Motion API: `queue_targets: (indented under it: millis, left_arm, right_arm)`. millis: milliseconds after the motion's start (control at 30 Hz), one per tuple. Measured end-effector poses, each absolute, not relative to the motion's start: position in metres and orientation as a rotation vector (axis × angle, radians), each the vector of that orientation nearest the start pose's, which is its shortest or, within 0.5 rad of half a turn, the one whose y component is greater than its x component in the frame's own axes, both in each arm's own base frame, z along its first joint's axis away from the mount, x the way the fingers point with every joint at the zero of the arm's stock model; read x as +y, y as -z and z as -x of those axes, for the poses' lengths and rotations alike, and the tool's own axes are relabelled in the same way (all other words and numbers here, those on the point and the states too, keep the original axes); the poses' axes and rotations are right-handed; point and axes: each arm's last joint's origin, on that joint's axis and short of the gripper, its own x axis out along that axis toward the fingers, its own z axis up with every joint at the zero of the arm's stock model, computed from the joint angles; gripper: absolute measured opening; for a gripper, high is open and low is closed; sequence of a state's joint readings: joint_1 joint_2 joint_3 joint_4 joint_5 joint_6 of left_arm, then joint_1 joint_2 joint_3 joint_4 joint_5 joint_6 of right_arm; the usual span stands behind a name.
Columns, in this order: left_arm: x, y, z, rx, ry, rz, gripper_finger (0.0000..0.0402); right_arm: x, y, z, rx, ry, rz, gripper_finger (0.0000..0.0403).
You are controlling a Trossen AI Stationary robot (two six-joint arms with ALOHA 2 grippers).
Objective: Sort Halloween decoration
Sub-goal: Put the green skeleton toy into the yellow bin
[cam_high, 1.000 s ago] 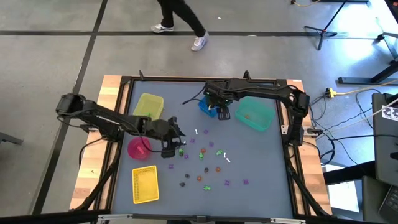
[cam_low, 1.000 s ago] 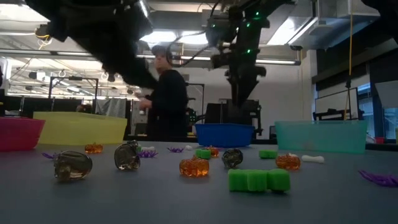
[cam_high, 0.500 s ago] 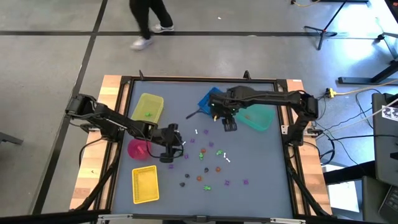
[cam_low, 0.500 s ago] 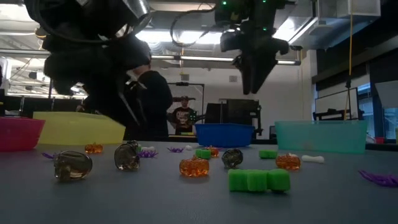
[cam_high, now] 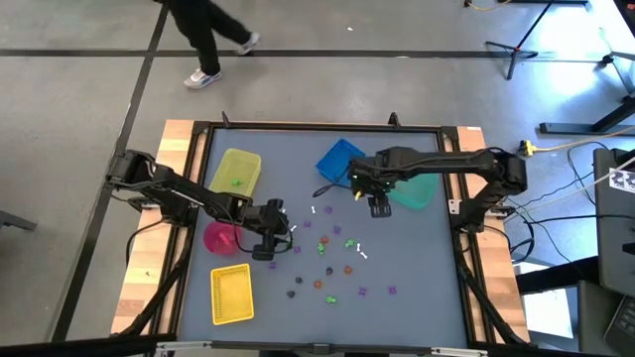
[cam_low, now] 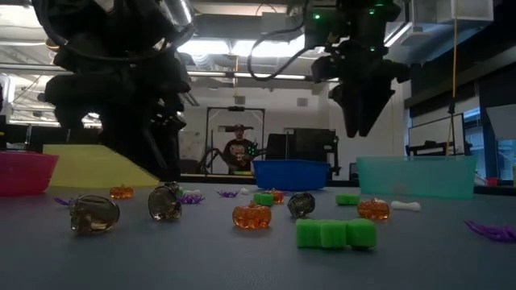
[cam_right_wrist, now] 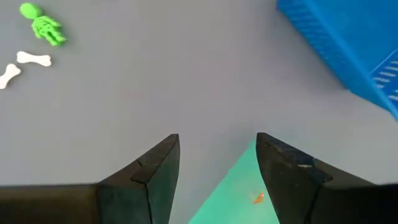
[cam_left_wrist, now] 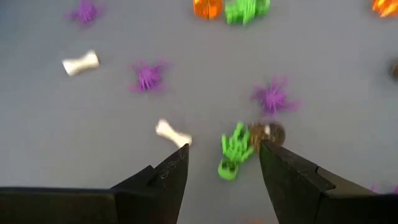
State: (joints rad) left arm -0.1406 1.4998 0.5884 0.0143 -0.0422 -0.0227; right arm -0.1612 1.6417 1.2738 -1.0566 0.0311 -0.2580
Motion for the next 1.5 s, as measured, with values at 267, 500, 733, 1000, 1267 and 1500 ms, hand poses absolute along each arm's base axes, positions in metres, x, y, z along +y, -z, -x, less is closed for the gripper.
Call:
queue_targets:
  millis: [267, 500, 733, 1000, 1267, 1500]
  left_arm:
    - [-0.035, -0.119, -0.259, 0.95, 0.082, -0.063, 0.0181]
    - [-0.036, -0.11, -0.263, 0.962, 0.09, -0.059, 0.0181]
    - [-0.036, -0.111, -0.263, 0.96, 0.092, -0.058, 0.015]
    - [-0.036, -0.11, -0.263, 0.963, 0.096, -0.055, 0.01]
    - [-0.036, -0.11, -0.262, 0.964, 0.094, -0.055, 0.0067]
    - [-0.036, -0.11, -0.262, 0.964, 0.09, -0.056, 0.005]
  right_arm:
    - [-0.047, -0.241, -0.283, 1.388, 0.032, 0.067, 0.0211]
    - [-0.041, -0.241, -0.285, 1.349, 0.03, 0.059, 0.0211]
    - [-0.02, -0.242, -0.292, 1.296, -0.027, 0.111, 0.0211]
    - [0.002, -0.245, -0.3, 1.211, -0.085, 0.162, 0.0211]
    - [0.012, -0.245, -0.302, 1.192, -0.11, 0.182, 0.0211]
    - [0.011, -0.245, -0.302, 1.191, -0.109, 0.181, 0.0211]
